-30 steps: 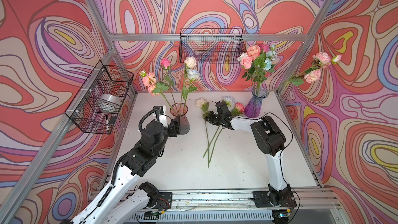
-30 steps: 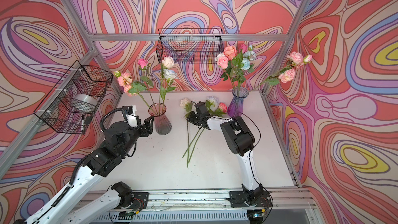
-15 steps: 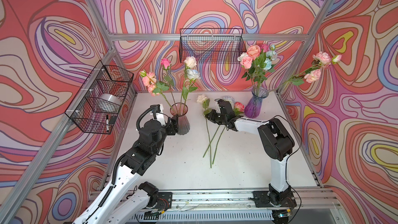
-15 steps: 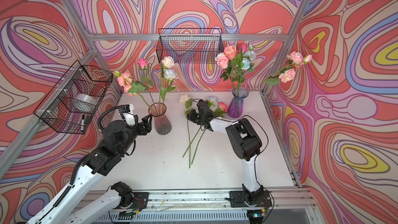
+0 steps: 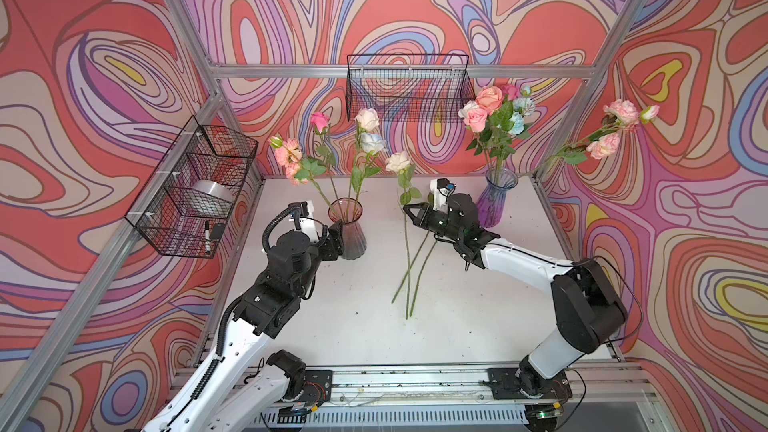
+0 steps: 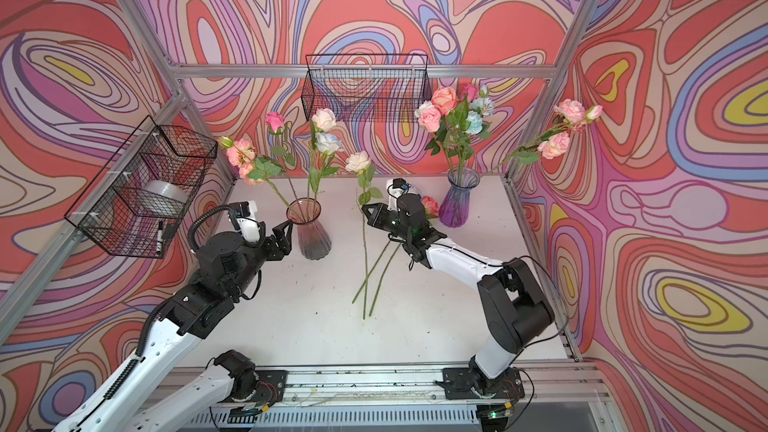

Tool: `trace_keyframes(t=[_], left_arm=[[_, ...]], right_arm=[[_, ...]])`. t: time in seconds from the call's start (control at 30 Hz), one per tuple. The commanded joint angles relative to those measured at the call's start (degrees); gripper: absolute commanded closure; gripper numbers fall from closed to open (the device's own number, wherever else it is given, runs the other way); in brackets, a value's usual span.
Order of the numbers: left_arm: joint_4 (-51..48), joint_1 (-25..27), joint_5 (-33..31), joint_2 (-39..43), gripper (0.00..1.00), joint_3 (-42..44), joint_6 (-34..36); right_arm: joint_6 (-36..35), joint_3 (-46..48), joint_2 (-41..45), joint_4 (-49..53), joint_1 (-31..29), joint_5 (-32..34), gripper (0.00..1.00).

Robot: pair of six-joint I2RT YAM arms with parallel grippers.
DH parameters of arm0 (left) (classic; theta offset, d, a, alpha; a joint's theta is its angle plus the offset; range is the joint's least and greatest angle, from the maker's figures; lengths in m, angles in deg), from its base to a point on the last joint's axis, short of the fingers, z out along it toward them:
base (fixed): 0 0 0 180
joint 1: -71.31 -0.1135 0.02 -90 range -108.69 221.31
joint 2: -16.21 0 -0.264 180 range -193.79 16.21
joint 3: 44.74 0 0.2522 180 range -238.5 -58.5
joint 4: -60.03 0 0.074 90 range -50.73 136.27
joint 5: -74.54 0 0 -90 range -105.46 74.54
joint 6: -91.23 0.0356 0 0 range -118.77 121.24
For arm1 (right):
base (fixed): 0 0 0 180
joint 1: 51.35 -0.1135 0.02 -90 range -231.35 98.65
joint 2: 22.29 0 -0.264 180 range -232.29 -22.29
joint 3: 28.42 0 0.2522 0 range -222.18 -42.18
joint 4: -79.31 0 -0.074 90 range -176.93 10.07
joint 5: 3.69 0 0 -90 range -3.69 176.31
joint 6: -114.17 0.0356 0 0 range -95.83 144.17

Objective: Arrange the flowers into the vase
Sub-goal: 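Lift the pale pink-white rose high above the pink vase with the right gripper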

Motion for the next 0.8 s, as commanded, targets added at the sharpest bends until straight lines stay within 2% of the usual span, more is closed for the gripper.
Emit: trace_keyframes(t=[0.0,0.23,0.43,0.57,0.77], left_arm=[[1.7,-0.5,-1.5,1.1,0.24,0.6,-0.4],[2.7,-0.5,-3.2,2.5,0.24,1.4,0.0],[3.3,-0.5,-4.0,3.6,0.24,2.1,0.2],[3.7,-0.5,-4.7,4.0,0.24,2.4,0.2],[4.4,-0.5,-8.6,6.0,0.24,3.4,0.1]], right_arm=[[-5.6,1.6,4.8,-2.5,-2.1,3.0,1.0],[-11.4,2.3,12.9,-1.6,-5.3,7.6,1.0],[-15.3,0.6,16.0,-2.1,-7.9,9.8,1.0],[-16.6,-4.1,14.2,-3.2,-8.8,9.1,1.0],[-19.9,-17.2,7.4,-4.0,-10.7,8.5,1.0]])
